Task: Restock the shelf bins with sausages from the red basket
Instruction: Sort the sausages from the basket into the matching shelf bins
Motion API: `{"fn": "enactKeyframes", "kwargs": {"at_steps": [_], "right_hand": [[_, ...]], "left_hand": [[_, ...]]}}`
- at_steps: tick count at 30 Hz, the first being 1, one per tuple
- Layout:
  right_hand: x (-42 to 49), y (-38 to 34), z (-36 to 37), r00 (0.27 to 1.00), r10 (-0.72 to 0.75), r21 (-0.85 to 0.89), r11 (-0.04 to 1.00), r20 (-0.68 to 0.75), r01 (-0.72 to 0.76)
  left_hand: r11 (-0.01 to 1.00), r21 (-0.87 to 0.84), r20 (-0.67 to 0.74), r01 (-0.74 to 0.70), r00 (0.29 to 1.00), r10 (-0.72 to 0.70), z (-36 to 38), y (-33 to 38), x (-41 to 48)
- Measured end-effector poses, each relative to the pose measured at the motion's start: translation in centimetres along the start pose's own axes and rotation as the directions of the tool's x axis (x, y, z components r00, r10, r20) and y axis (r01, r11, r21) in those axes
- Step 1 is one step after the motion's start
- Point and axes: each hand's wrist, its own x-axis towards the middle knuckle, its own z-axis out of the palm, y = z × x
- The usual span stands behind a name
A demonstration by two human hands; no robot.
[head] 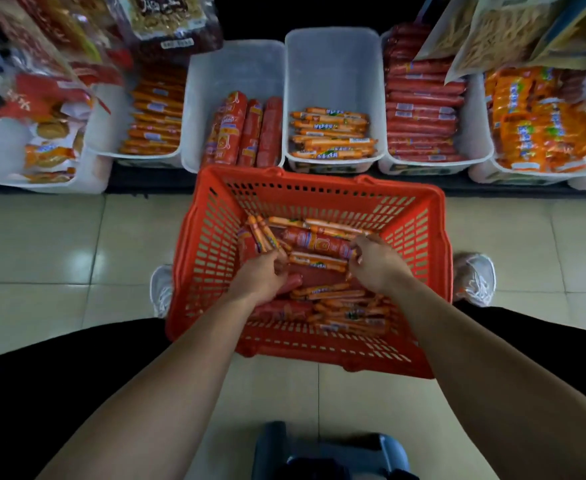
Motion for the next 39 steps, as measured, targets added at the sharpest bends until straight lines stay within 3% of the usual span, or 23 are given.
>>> {"fn": "enactKeyframes", "kwargs": {"at_steps": [4, 7, 20, 26, 29, 34, 39], "right_hand": [[1.9, 1.7, 3.1, 0.991, 0.06, -0.089, 0.995, 0.118, -0.05], [3.8, 2.2, 4.6, 0.991, 0.076, -0.12, 0.991, 0.112, -0.063], [8.7, 2.6, 7.9, 0.985, 0.041, -0.229, 0.973, 0.166, -0.002], [8.3, 2.6, 8.6, 0.96, 0.076, -0.094, 0.994, 0.269, -0.052], [7.8, 2.9, 8.5, 0.953, 0.078, -0.042, 0.997, 0.293, -0.069], [7.1, 3.3, 7.6, 0.94, 0.105, 0.035, 0.992, 0.326, -0.123], [5.8, 2.3, 6.1, 0.929, 0.085, 0.017, 0.995, 0.36, -0.098]], "left_hand": [[0.996, 0.069, 0.032, 0.063, 0.997, -0.065, 2.7, -1.7, 1.8], [0.991, 0.124, 0.044, 0.039, 0.998, -0.045, 3.8, -1.9, 3.2], [0.991, 0.065, 0.245, 0.117, 0.961, -0.129, 7.5, -2.8, 7.5], [0.951, 0.307, 0.239, 0.033, 0.965, -0.11, 7.5, -3.2, 8.0], [0.95, 0.311, 0.259, 0.029, 0.959, -0.114, 7.3, -3.0, 7.9], [0.982, 0.184, 0.186, 0.052, 0.979, -0.086, 5.8, -3.0, 7.1], [0.999, 0.039, -0.037, 0.023, 0.999, -0.021, 2.6, -2.8, 4.6]]}}
